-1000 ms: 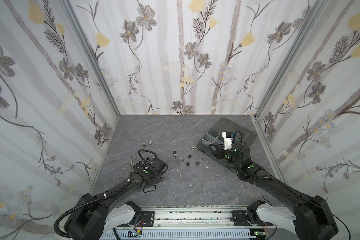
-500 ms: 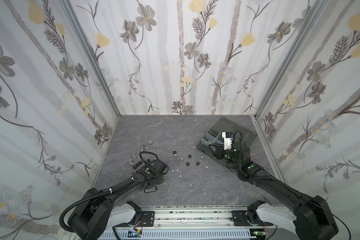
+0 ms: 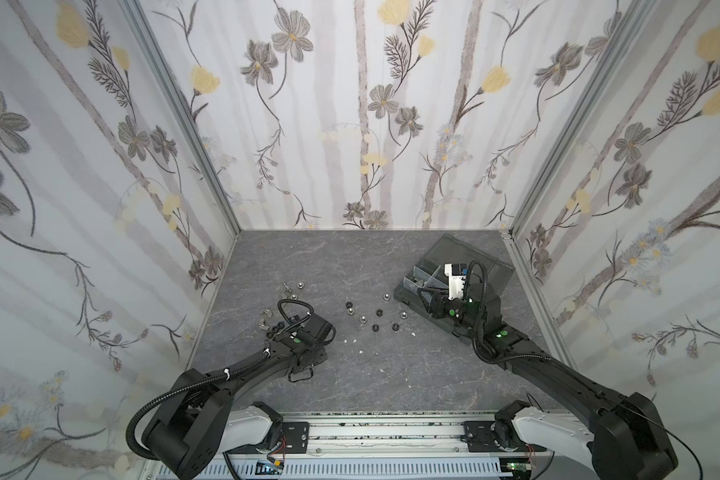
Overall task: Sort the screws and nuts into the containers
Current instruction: 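Close the left gripper on the black hex bolt, then carry the black bolt with the left gripper over the organizer compartment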
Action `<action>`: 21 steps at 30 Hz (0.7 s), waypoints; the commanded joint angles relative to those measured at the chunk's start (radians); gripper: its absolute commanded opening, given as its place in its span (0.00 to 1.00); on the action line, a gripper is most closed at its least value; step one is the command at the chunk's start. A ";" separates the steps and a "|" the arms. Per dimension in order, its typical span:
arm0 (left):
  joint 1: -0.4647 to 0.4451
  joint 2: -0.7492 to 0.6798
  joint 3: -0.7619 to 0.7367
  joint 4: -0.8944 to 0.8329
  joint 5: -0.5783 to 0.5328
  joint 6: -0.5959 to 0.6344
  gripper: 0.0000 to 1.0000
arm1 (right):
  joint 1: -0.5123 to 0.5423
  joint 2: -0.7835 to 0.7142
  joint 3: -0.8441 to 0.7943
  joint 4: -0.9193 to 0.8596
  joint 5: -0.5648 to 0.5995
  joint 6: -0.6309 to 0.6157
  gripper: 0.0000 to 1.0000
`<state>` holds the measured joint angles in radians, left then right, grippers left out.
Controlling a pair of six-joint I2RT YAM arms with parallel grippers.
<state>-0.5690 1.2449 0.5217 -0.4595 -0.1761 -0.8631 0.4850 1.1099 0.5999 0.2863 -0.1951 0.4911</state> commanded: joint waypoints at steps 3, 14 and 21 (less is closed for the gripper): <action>0.002 0.010 0.017 0.020 0.000 0.021 0.24 | 0.003 -0.004 0.000 0.023 0.018 -0.008 0.48; 0.003 0.001 0.085 -0.003 -0.006 0.061 0.13 | 0.003 0.013 -0.005 0.038 0.014 0.000 0.48; -0.008 0.044 0.170 -0.007 0.004 0.087 0.08 | 0.003 0.013 -0.010 0.043 0.016 0.003 0.49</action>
<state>-0.5724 1.2720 0.6632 -0.4660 -0.1673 -0.7887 0.4858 1.1217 0.5919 0.2878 -0.1799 0.4889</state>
